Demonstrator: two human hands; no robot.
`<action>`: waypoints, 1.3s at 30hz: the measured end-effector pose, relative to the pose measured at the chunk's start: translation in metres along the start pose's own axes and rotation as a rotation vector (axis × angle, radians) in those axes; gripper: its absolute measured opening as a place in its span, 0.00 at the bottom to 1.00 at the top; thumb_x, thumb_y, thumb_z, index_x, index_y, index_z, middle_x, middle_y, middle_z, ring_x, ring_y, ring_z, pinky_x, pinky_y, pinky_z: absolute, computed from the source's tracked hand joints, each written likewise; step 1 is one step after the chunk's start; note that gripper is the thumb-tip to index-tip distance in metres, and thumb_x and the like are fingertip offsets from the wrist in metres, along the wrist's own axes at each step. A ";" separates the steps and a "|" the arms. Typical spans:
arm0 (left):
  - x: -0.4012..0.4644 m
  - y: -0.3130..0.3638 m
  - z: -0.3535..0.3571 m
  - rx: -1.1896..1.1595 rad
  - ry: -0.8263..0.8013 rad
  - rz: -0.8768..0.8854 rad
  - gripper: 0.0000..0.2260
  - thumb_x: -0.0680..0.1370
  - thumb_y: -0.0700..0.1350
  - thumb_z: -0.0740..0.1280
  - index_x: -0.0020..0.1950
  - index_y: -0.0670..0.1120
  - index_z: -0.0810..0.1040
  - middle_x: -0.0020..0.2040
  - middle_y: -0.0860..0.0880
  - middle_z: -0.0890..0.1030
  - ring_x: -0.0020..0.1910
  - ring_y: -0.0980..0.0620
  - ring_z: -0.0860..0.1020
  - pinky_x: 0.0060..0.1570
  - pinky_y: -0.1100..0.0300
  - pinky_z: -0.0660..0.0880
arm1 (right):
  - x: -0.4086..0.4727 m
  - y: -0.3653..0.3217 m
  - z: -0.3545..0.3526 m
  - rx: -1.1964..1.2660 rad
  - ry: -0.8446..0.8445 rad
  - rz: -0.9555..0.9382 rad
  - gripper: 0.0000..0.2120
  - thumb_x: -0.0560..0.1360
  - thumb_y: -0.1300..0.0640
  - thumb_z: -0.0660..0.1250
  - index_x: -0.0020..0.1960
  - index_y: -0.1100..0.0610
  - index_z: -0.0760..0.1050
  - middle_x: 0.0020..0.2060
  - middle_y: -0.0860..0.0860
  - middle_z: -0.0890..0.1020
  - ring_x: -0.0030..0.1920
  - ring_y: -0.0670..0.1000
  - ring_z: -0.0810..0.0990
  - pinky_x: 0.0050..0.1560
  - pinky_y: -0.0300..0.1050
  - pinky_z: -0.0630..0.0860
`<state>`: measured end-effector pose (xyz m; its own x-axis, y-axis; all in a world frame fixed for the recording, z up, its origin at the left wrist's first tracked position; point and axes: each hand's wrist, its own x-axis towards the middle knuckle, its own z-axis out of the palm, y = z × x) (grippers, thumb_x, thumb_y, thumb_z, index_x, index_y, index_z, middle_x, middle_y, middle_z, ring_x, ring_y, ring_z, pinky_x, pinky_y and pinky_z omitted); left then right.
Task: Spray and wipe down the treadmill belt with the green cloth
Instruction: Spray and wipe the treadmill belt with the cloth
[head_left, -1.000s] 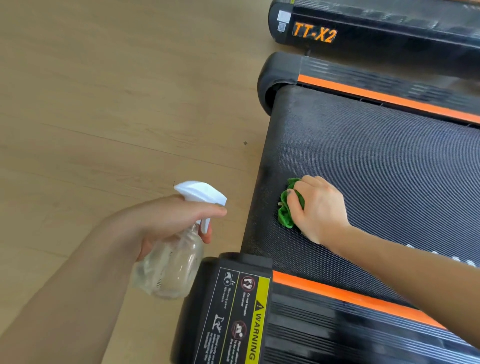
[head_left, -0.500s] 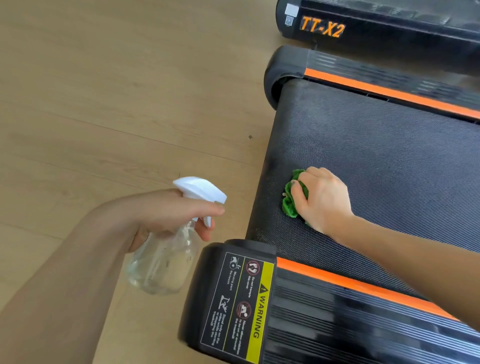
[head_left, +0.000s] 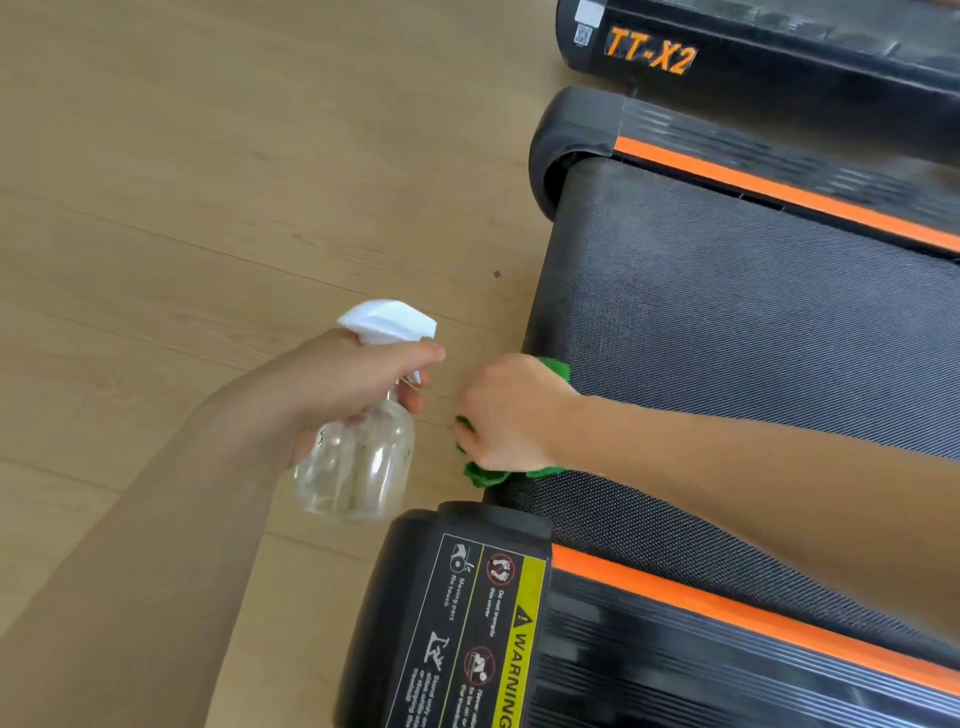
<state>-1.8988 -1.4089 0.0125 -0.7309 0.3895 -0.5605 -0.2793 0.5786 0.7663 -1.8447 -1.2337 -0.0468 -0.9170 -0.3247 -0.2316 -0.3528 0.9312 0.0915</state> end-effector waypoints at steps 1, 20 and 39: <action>0.002 0.000 -0.001 -0.014 0.018 0.010 0.17 0.80 0.57 0.69 0.53 0.44 0.84 0.38 0.53 0.86 0.42 0.51 0.75 0.40 0.57 0.70 | 0.015 -0.004 -0.003 -0.056 -0.191 -0.019 0.16 0.80 0.49 0.56 0.38 0.55 0.72 0.32 0.49 0.70 0.38 0.57 0.73 0.40 0.47 0.73; 0.010 0.012 0.015 -0.132 0.107 0.008 0.12 0.79 0.56 0.71 0.44 0.49 0.80 0.33 0.54 0.81 0.19 0.61 0.71 0.33 0.59 0.67 | 0.031 0.064 -0.024 -0.155 -0.198 0.098 0.18 0.81 0.47 0.53 0.42 0.56 0.74 0.38 0.51 0.77 0.44 0.59 0.79 0.44 0.48 0.78; 0.004 0.029 0.040 -0.166 0.126 0.058 0.12 0.78 0.59 0.71 0.44 0.51 0.81 0.37 0.54 0.83 0.30 0.55 0.74 0.37 0.59 0.70 | 0.013 0.096 0.009 0.174 0.426 0.473 0.15 0.79 0.52 0.60 0.38 0.59 0.76 0.35 0.51 0.72 0.39 0.58 0.73 0.40 0.49 0.71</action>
<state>-1.8852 -1.3620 0.0194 -0.8181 0.3196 -0.4781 -0.3257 0.4278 0.8432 -1.8892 -1.1467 -0.0501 -0.9716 0.1227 0.2022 0.1091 0.9910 -0.0773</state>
